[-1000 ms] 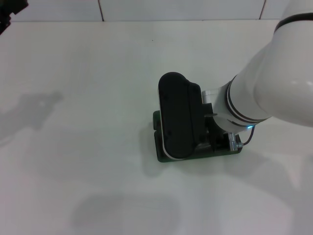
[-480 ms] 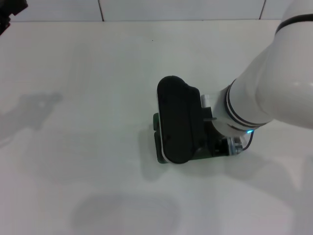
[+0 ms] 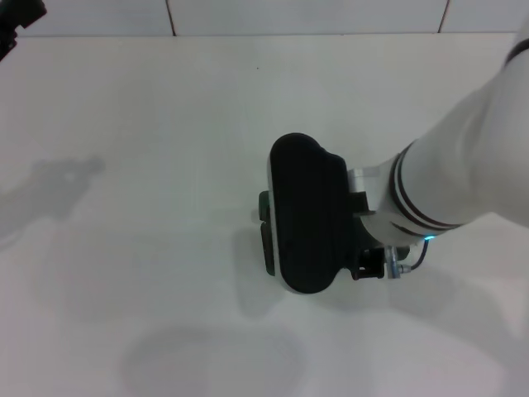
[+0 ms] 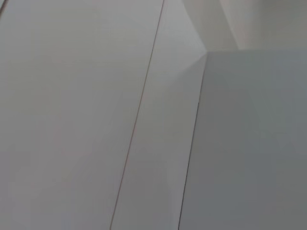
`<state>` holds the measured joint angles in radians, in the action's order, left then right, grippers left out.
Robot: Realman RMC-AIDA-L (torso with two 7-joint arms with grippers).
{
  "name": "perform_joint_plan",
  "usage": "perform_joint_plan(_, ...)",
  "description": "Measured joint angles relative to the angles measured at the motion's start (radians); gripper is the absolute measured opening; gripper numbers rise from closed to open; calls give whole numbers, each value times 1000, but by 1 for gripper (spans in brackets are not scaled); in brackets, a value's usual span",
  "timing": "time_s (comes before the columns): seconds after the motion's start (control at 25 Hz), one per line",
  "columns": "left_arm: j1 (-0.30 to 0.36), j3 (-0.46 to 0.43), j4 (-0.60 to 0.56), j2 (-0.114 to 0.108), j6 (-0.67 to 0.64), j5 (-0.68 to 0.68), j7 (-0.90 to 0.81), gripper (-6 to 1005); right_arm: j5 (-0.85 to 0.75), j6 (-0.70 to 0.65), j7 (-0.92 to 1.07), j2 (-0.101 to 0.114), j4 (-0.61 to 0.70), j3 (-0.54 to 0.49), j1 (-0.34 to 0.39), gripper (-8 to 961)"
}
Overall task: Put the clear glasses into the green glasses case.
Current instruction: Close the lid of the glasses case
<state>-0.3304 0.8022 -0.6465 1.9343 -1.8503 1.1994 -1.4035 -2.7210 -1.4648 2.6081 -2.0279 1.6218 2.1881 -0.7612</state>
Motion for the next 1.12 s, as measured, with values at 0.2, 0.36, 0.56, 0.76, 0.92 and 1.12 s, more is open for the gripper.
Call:
perform_joint_plan(0.2, 1, 0, 1, 0, -7, -4, 0, 53, -9, -89, -5, 0, 113, -65, 73, 184)
perform_joint_plan(0.36, 2, 0, 1, 0, -8, -7, 0, 54, -13, -178, 2, 0, 163, -115, 115, 177)
perform_joint_plan(0.56, 2, 0, 3, 0, -9, -7, 0, 54, -93, -231, 19, 0, 198, -137, 167, 169)
perform_joint_plan(0.76, -1, 0, 4, 0, -9, -7, 0, 54, -110, -230, 23, 0, 149, -140, 174, 61)
perform_joint_plan(0.92, -4, -2, 6, 0, -9, -4, 0, 54, -113, -187, 15, 1, 93, -150, 176, 45)
perform_joint_plan(1.12, 0, -2, 6, 0, -9, -3, 0, 54, -107, -139, -8, 2, 39, -177, 177, 46)
